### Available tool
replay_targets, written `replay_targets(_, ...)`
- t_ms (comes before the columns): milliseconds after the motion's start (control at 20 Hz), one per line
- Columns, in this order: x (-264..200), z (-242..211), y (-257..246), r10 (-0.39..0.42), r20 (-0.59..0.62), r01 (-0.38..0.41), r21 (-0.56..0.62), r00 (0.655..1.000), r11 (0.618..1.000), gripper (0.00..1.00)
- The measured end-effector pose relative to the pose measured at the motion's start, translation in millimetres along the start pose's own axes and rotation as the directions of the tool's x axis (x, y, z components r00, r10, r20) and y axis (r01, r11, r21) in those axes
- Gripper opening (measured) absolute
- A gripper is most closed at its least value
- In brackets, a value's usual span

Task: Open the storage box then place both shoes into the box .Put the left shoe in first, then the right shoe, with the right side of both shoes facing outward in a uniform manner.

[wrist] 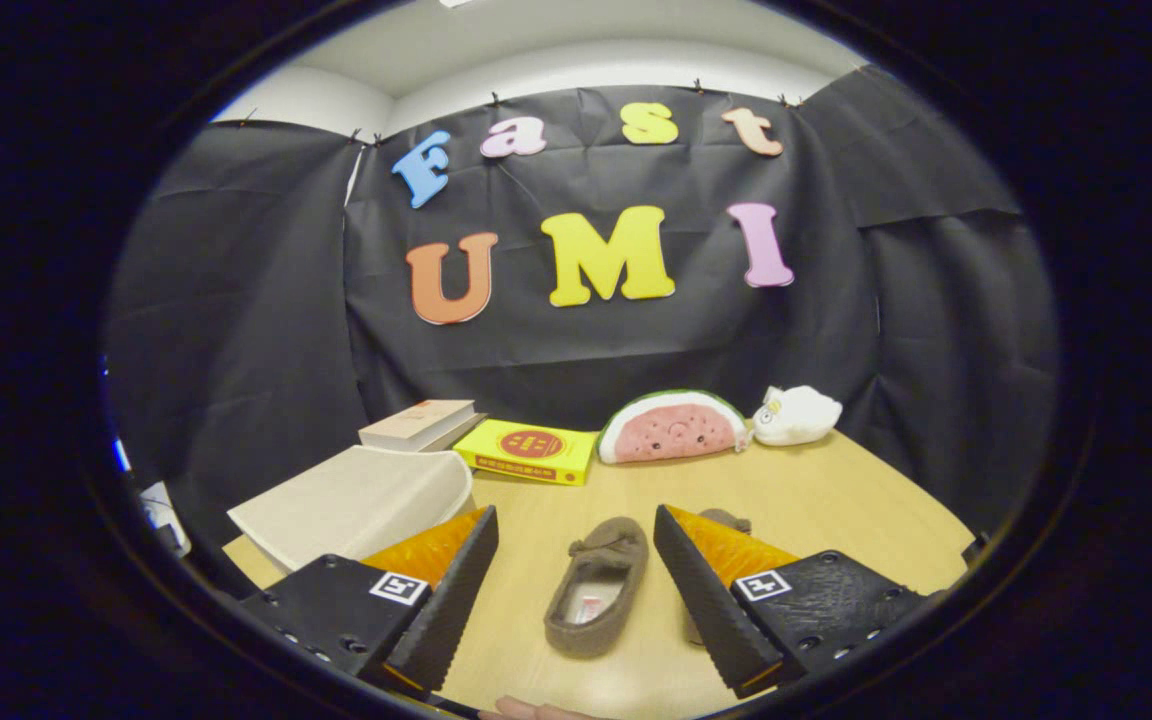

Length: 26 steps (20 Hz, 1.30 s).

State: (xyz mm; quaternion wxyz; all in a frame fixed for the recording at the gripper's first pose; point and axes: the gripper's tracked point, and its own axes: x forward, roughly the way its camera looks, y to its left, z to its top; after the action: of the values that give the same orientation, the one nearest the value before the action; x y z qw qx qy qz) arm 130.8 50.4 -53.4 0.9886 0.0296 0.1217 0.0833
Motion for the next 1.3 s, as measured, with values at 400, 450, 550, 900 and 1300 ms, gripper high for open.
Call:
replay_targets(400,82.3,-17.9,77.3,0.379,-0.176,-0.307,0.335,0.908,0.891,0.95)
replay_targets(450,90.0,-21.4,83.1,0.415,-0.191,-0.322,0.38,0.89,0.867,0.95)
replay_targets(550,102.5,-29.6,93.5,0.489,-0.22,-0.354,0.456,0.844,0.816,0.95)
replay_targets(900,104.5,-55.3,134.7,0.74,-0.26,-0.412,0.695,0.62,0.59,0.95)
replay_targets(1300,101.4,-58.4,137.0,0.754,-0.315,-0.367,0.724,0.577,0.584,0.67)
